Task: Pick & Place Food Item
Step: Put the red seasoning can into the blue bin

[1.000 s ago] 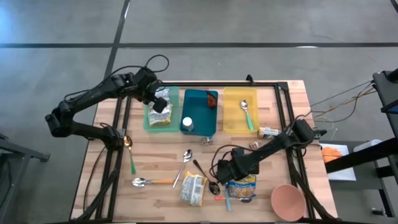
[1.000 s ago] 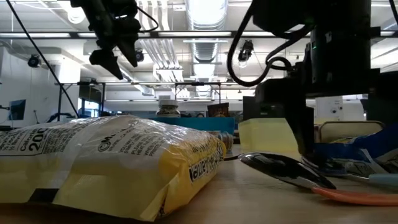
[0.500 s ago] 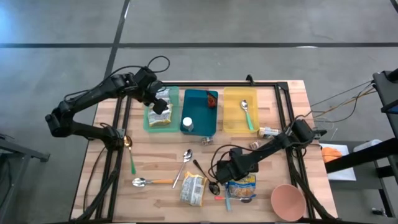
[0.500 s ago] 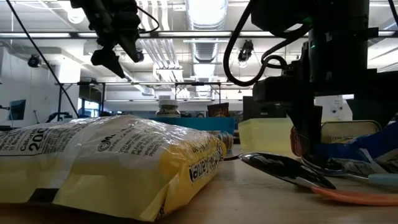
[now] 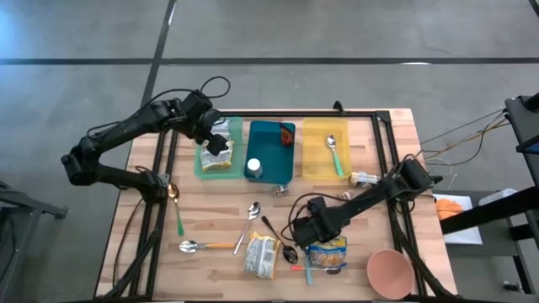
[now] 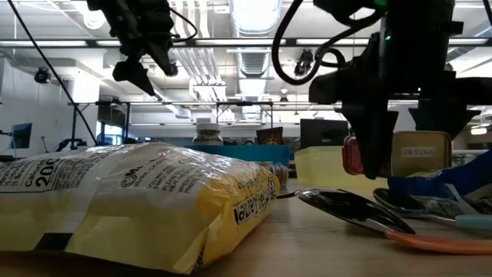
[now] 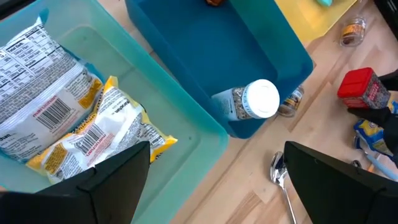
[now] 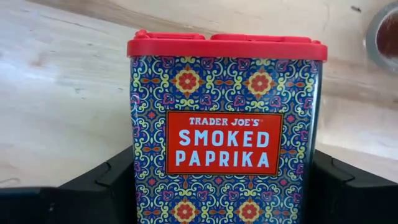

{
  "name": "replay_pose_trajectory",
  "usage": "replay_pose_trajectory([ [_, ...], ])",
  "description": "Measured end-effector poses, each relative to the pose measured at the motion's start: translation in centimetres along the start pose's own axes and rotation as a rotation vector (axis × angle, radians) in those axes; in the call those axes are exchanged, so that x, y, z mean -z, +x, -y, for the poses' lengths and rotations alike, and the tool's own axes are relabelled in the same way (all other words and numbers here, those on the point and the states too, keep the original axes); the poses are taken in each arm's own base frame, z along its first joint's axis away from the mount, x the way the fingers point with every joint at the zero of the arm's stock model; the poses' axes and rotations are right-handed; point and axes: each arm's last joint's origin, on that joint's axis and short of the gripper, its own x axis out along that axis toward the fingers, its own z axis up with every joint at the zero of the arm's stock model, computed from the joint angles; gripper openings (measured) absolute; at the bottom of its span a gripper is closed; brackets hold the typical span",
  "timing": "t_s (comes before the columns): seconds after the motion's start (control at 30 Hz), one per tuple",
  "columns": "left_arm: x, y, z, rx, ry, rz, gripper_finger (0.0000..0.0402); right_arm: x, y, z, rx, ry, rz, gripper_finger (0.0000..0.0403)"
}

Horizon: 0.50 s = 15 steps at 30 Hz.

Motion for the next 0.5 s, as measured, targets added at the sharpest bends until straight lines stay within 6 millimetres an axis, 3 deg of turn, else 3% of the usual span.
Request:
replay_pose_trajectory([
  [0.27,0.0,0.0,0.1,0.050,-0.028,-0.015,0.0373,-0.8,-1.8,0.1,-0.070,-0.101,0.106,0.0280],
  [0.5,-0.4,0.0,0.9,0.172,-0.159,-0.011,0.0373,-1.7,-4.9,-1.1,-0.154,-0.423,0.281,0.0280],
])
